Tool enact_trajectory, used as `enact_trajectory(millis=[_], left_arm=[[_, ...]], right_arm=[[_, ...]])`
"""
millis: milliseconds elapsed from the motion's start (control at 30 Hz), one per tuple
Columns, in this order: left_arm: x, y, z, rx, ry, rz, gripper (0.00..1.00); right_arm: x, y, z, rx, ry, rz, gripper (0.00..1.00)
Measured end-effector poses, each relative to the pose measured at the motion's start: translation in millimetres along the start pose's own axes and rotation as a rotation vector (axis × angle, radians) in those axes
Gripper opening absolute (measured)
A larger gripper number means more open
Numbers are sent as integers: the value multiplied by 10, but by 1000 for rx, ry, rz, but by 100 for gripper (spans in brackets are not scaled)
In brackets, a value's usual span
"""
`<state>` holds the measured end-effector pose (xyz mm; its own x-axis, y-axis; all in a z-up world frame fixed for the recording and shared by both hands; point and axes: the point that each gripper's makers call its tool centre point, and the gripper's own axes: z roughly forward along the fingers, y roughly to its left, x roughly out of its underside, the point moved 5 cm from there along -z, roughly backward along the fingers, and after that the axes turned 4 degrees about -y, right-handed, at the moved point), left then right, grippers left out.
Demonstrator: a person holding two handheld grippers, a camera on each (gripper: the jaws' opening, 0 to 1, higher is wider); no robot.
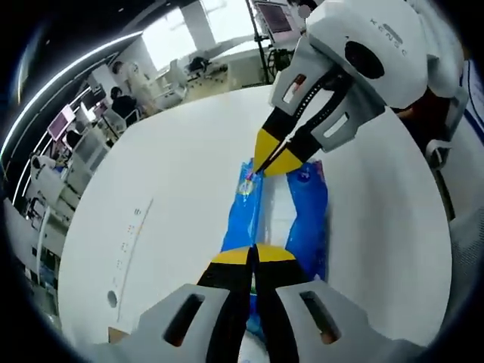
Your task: Operate the shoe box by opening the lid, removing the specified soft item, and placing it in the target area until the item is outside and the box remains undamaged.
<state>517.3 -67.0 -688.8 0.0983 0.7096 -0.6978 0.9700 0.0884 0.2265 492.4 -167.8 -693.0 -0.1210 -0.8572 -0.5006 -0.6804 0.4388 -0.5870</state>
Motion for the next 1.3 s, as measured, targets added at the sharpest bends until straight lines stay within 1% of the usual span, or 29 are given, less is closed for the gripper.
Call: enact_trajectory(millis=[200, 300, 367, 500, 600, 667, 700, 800, 933, 1000, 1033, 1100, 1267, 1300], left_arm=[[33, 7, 37, -6, 5, 17, 0], [39, 8, 64, 3, 2, 12, 0], [41, -18, 87, 30, -9, -28, 0], [46, -5, 107, 16, -3, 10, 0], [44, 17, 119, 15, -3, -6, 0], [46, 40, 118, 1, -5, -8, 0], [54, 35, 117, 7, -4, -17, 0], [61, 43, 113, 8, -8, -11, 0], [56, 42, 97, 11, -11, 1, 1], [57, 13, 86, 39, -12, -13, 5], [54, 14, 77, 37, -15, -9, 7], [52, 18, 65, 31, -16, -2, 7], [33, 48, -45, 20, -20, 7, 9], [24, 54, -83, 23, -27, 1, 10]], right_arm=[[35, 62, 39, -7, 3, -9, 0], [63, 75, 54, -9, 11, -11, 0], [86, 68, 62, -6, 16, -2, 0], [89, 46, 76, -3, 12, 12, 0], [91, 38, 88, 4, 11, 24, 0], [89, 28, 98, 9, 9, 26, 0], [87, 26, 102, 9, 9, 27, 0], [77, 44, 104, 10, 13, 37, 0], [86, 78, 97, -1, 27, 60, 0], [85, 63, 82, 7, 28, 60, 0], [85, 59, 77, 7, 28, 72, 0], [79, 53, 53, 4, 31, 93, 0], [42, 61, 1, 10, 28, 99, 1], [14, 73, -13, 0, 15, 125, 1]])
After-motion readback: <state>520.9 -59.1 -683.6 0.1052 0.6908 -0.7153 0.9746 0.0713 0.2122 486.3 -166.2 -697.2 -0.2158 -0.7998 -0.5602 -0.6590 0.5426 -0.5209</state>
